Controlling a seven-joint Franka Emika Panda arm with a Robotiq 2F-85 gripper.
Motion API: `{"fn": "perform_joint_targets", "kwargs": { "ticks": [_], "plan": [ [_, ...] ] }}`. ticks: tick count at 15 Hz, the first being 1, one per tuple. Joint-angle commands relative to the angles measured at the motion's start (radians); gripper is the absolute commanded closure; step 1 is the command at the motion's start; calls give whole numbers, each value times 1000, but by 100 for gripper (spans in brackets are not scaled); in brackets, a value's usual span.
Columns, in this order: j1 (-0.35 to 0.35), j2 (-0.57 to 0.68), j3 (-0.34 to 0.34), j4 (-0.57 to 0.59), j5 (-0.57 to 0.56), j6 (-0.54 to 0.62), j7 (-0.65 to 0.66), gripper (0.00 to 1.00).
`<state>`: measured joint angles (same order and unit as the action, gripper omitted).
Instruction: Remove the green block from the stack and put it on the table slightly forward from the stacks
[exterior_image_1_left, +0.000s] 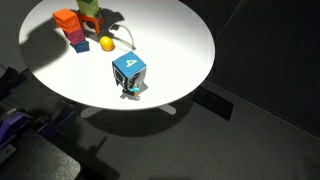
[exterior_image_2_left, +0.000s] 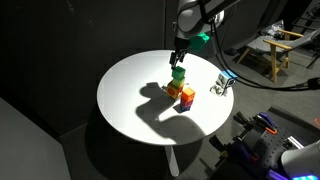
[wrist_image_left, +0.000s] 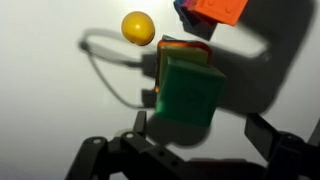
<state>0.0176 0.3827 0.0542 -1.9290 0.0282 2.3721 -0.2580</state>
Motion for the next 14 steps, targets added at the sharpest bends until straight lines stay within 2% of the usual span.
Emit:
{"fn": "perform_joint_targets", "kwargs": {
  "ticks": [1,13,14],
  "plan": [
    [-10,12,4,8,-9,22,6,0],
    [-12,51,-1,8,-15,27,11,0],
    [-12,57,-1,10,-17,25,11,10]
  ]
}}
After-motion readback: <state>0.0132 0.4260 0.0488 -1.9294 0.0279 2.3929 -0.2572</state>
